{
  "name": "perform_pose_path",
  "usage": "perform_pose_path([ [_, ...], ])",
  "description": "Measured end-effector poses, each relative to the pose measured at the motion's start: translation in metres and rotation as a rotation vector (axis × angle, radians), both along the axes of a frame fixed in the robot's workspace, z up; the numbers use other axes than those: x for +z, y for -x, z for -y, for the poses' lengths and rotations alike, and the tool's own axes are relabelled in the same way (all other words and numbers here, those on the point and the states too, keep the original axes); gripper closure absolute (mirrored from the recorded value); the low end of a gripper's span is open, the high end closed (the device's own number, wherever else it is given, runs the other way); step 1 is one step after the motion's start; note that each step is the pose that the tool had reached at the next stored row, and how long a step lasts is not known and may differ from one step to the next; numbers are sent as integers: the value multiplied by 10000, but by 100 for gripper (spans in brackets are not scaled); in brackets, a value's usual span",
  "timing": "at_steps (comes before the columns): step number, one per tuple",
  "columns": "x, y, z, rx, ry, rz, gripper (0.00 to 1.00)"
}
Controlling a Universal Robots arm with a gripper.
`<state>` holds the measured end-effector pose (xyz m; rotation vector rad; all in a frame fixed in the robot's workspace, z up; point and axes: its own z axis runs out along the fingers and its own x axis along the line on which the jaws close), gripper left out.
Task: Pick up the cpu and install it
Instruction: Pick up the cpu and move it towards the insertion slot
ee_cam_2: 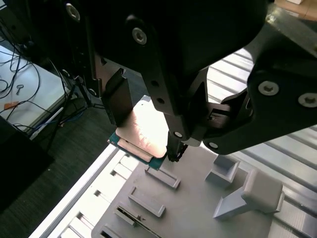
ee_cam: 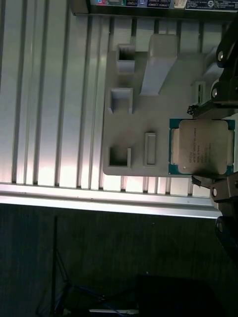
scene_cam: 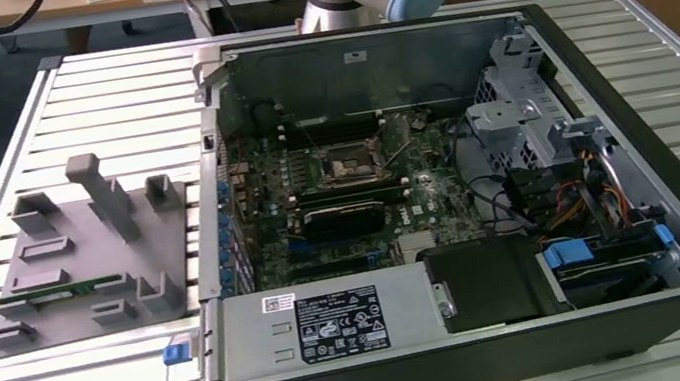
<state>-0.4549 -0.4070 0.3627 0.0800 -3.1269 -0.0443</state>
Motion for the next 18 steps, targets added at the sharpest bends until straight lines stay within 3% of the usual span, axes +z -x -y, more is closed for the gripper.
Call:
perform_pose_path([
  [18, 350, 1, -18, -20, 0, 1, 47],
])
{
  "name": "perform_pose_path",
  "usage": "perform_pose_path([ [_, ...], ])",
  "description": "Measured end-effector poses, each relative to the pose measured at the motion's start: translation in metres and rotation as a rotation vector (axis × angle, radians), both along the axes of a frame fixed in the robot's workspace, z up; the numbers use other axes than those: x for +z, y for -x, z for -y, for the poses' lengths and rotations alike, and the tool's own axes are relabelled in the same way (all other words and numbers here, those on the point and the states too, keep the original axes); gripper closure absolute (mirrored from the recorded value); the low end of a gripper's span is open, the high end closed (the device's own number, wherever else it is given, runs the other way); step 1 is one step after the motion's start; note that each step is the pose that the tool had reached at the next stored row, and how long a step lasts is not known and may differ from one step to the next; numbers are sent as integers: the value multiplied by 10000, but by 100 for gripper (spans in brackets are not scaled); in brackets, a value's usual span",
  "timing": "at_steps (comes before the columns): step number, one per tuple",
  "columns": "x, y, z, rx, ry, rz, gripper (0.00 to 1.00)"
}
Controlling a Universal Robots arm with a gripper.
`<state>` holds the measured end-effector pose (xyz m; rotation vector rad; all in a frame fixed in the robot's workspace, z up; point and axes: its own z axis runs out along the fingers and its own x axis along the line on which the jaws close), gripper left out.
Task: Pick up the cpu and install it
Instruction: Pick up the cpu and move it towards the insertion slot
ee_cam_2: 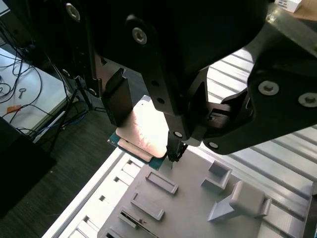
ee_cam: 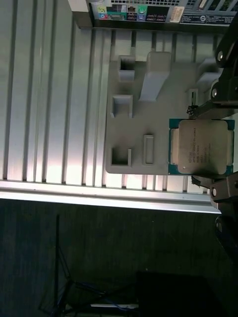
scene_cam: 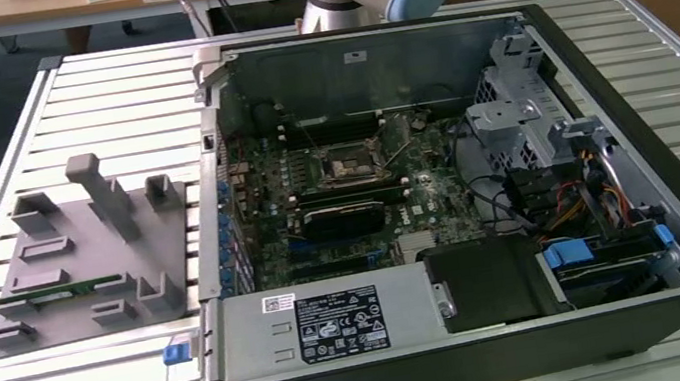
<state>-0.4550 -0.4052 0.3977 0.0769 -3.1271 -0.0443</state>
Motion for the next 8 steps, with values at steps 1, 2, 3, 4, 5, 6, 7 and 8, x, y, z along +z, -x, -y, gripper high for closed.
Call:
perform_pose_path([
  [1, 14, 0, 0, -2, 0, 0, 47],
  [2, 24, 0, 0, -3, -1, 1, 47],
  [3, 27, 0, 0, -4, -2, 2, 47],
  [4, 27, 0, 0, -4, -8, 3, 47],
  [5, 27, 0, -1, -5, -9, 3, 47],
  [6, 28, 0, -1, -5, -10, 2, 47],
  [7, 30, -3, 0, -4, -8, -1, 47],
  [8, 30, -11, 0, -4, -8, -2, 47],
])
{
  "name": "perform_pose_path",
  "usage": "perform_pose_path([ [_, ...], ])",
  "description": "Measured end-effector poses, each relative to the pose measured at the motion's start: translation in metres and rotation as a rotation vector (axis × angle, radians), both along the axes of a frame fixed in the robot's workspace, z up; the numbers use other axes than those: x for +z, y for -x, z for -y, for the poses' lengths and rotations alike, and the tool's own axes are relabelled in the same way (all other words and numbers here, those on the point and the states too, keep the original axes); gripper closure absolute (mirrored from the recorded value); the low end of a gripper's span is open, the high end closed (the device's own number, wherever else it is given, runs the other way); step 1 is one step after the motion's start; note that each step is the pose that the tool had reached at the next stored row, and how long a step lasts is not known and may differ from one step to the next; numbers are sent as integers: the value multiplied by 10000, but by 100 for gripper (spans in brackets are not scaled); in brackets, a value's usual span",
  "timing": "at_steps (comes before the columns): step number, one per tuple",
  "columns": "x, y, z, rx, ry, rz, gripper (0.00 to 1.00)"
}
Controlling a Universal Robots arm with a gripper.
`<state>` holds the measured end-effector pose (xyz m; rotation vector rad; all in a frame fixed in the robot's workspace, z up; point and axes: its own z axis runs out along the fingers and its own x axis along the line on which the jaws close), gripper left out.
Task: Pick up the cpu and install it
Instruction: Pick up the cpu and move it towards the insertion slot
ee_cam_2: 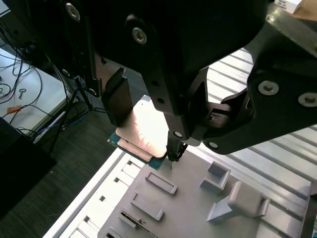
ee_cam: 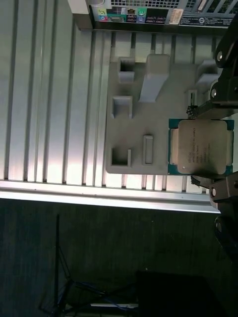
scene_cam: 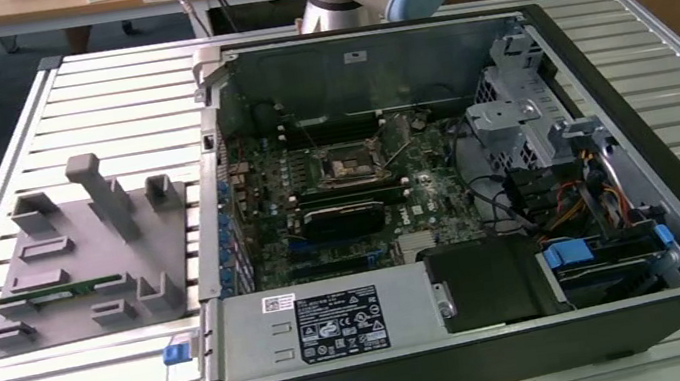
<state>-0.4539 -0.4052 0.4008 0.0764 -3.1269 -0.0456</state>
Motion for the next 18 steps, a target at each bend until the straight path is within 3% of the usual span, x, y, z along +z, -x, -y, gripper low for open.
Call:
perform_pose_path([
  [18, -11, -90, 0, 0, -1, 3, 47],
])
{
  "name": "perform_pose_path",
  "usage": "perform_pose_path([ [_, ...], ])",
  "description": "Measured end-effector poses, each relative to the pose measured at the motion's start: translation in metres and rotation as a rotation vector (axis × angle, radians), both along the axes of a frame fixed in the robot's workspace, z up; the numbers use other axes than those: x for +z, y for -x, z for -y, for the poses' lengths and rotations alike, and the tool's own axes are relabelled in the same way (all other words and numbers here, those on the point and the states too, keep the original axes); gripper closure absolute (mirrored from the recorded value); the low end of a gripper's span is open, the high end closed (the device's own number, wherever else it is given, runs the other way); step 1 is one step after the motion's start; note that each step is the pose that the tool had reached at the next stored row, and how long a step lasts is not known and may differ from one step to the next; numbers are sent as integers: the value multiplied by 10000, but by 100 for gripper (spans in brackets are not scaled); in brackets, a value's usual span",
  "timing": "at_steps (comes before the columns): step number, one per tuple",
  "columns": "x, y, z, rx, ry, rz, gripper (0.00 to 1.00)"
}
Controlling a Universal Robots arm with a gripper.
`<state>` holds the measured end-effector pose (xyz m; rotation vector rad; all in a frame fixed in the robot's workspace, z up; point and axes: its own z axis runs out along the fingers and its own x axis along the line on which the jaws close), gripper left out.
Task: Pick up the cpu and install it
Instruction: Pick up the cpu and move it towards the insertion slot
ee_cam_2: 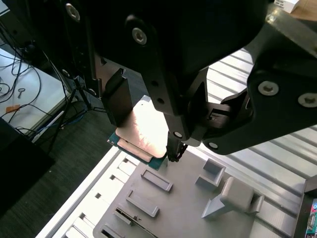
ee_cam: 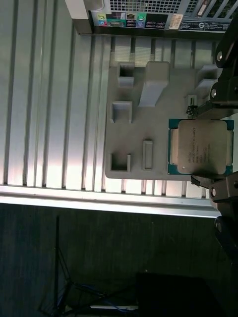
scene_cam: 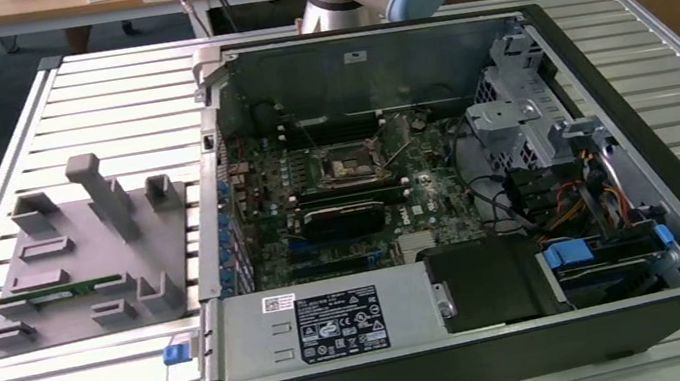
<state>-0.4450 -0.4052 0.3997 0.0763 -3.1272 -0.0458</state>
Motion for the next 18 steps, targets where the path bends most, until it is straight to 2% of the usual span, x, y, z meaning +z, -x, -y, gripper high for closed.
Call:
perform_pose_path([
  [18, -17, -138, 0, 0, 0, -1, 47],
])
